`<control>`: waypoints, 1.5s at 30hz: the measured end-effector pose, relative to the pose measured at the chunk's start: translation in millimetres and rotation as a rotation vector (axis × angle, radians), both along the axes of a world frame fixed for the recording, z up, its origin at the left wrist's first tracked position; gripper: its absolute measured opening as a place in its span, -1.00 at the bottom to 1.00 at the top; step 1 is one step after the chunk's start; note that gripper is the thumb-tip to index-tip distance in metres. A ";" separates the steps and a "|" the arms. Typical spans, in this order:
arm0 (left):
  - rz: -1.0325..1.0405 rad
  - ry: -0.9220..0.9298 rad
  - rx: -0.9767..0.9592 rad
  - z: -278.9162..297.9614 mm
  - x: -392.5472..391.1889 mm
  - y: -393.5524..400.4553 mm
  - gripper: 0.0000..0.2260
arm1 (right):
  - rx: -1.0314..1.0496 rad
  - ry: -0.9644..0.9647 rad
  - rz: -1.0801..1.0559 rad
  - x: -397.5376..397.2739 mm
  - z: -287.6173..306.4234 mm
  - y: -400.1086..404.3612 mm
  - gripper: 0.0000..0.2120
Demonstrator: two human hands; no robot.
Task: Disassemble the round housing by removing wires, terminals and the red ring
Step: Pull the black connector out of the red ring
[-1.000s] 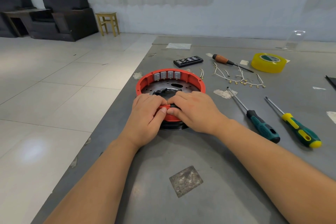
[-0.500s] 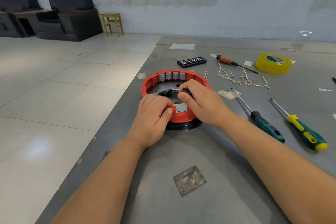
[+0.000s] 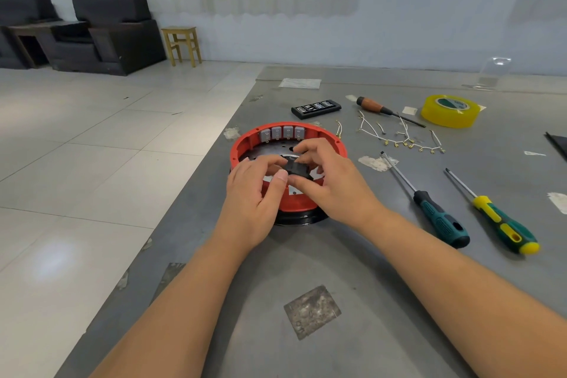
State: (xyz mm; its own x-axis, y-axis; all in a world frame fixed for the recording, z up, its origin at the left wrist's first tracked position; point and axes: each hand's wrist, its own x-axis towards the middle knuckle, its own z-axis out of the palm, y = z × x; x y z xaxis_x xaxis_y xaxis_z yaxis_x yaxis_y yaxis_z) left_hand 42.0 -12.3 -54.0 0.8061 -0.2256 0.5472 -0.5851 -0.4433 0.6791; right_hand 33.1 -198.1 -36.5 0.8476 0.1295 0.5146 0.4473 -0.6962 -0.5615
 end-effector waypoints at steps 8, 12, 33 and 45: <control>0.015 -0.173 -0.095 8.1 -6.7 -5.0 -0.73 | 0.223 -0.136 0.015 -6.4 3.6 3.9 -0.84; -0.027 -0.148 -0.097 8.5 -11.0 -10.8 -0.62 | 0.401 -0.046 0.013 -9.9 3.8 7.2 -0.89; 0.075 -0.280 0.059 5.7 -6.2 -15.4 -0.67 | 0.208 0.041 -0.001 -14.1 20.3 -12.4 -0.76; 0.226 -0.290 0.341 -5.3 -2.8 -27.5 -0.83 | 0.001 0.233 -0.478 61.0 33.8 -108.3 -0.83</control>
